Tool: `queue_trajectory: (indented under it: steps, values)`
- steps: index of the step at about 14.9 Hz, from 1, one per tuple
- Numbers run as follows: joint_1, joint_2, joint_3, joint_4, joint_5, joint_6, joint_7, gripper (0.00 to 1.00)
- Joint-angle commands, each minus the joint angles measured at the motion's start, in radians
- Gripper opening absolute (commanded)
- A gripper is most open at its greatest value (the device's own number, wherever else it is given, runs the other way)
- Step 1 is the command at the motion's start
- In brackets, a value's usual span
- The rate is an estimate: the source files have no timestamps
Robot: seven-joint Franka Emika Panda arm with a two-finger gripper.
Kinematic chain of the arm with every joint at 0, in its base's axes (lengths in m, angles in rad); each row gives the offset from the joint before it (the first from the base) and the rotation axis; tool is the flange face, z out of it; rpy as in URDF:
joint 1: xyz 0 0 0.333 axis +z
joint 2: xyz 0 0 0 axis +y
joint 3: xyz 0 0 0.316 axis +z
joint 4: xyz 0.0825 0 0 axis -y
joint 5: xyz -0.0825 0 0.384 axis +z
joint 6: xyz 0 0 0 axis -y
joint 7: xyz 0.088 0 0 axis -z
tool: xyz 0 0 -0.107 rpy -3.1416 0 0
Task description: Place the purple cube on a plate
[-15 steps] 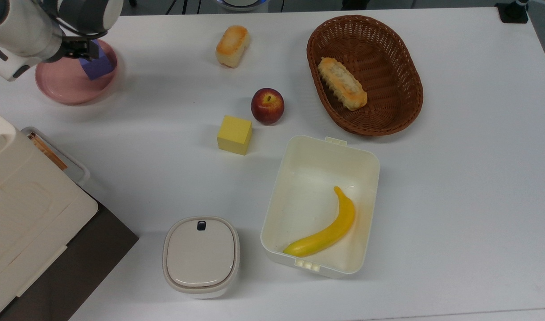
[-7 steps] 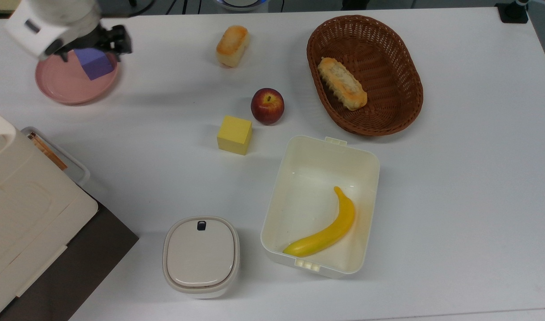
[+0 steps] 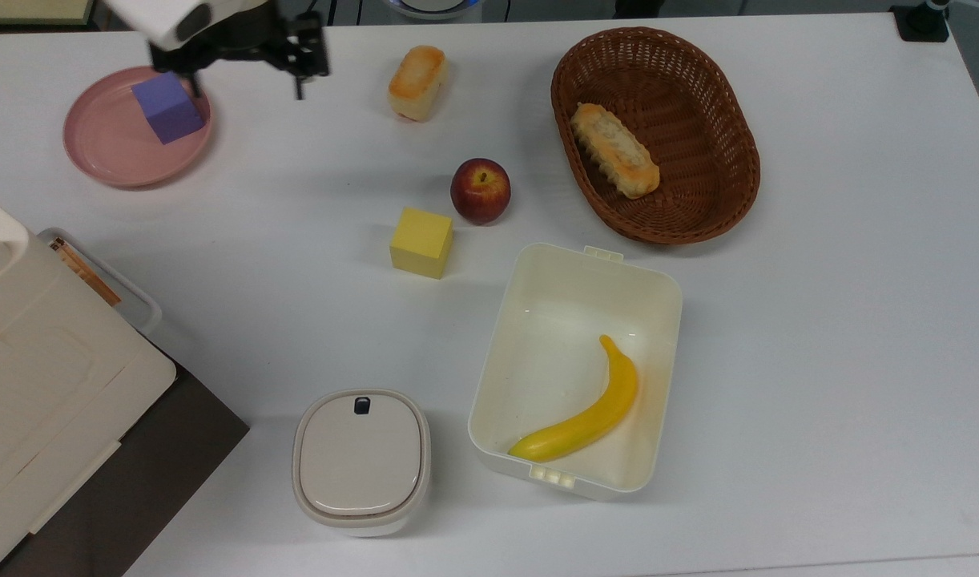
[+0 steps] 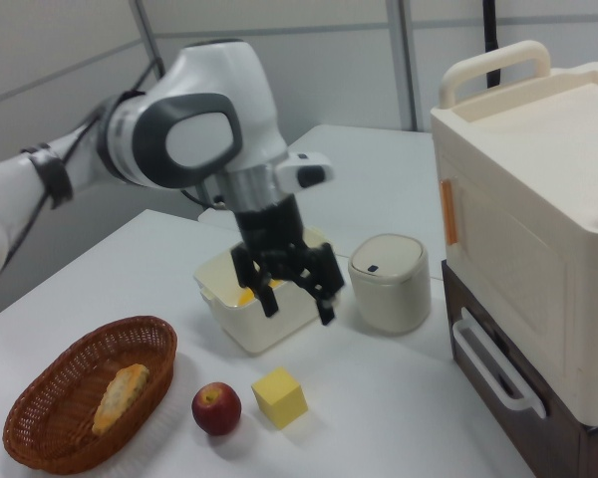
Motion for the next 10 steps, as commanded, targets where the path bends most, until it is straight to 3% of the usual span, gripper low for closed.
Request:
queue_trajectory:
  steps: [1,4,10]
  values:
    - [0.0,-0.033,0.044,-0.019,0.052,0.001,0.132,1.0]
    - [0.0,-0.024,0.044,-0.022,0.12,0.009,0.153,1.0]
    - [0.003,-0.024,0.044,-0.027,0.111,0.019,0.138,1.0]
